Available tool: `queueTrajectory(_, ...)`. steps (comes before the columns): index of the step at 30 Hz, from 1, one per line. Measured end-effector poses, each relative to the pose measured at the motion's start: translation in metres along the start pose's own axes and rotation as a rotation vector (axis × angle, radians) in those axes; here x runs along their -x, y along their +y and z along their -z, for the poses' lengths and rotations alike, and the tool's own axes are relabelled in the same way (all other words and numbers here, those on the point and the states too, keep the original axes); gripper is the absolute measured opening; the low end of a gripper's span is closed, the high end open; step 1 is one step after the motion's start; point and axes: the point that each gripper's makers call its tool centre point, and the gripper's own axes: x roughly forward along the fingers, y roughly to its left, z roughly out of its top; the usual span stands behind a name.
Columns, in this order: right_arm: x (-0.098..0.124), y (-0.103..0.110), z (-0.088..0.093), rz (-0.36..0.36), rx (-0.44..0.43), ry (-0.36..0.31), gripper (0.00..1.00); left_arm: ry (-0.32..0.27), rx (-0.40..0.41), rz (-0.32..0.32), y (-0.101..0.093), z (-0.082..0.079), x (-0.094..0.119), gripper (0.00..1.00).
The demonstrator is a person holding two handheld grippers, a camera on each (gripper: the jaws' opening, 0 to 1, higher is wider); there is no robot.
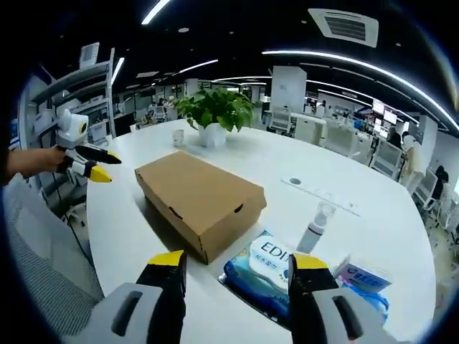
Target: Operate the shoe box by opening the lid, removing the specified soft item, and placing it in the target area until the item is outside and the box remains undamaged.
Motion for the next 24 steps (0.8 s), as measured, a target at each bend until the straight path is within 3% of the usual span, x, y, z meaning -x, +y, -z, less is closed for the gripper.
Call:
queueTrajectory(7,0.041,-0.004,0.011,0.045,0.006,-0.023,0.66,-0.065,-0.005,0.054,-0.026,-0.008,0.025,0.74)
queueTrajectory(12,0.059,-0.001,0.024,0.066,-0.017,-0.019,0.78,-0.071,0.002,0.074,-0.04,-0.003,0.039,0.79)
queueTrajectory(24,0.095,0.009,0.038,0.107,0.02,-0.029,0.99,-0.086,-0.025,0.114,-0.065,0.009,0.06,0.99)
